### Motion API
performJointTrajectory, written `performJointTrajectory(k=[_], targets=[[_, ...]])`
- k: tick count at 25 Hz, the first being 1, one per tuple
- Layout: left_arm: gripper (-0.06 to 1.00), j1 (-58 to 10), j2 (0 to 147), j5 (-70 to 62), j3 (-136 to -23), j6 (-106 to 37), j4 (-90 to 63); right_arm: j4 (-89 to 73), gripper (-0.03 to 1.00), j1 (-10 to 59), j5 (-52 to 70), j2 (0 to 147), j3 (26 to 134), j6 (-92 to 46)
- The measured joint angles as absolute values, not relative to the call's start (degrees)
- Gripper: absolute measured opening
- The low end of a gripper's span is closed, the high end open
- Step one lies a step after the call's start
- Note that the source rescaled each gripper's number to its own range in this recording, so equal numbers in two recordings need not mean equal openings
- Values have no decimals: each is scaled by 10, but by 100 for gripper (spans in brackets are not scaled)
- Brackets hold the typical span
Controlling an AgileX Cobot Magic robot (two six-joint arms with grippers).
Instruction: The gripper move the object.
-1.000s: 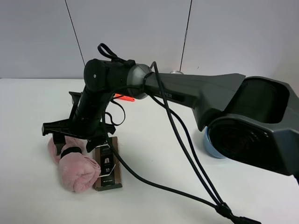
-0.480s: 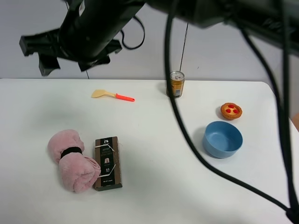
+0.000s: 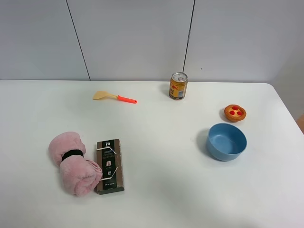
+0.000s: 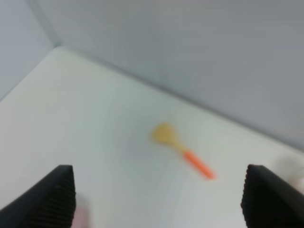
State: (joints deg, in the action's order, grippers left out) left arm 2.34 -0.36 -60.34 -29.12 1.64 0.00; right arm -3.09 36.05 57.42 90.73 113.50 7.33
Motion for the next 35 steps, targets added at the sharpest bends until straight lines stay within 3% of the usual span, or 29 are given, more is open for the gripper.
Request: performJointTrajectory(k=[5,18,22,26,35], targets=[[100,23,-4,-603,-291,16,0,-30,58,254,565,799,1051,41],[100,23,-4,-604,-291,16,0,-36,58,-13,499,340,545,-29],[100,23,-4,-604,-291,16,0,-41,58,-21,538,225,447,-34],[100,23,-4,-604,-291,16,0,-37,65,-21,609,154,388,-34],[100,23,-4,-604,-291,16,0,0,67,-12,627,42,299,-7]])
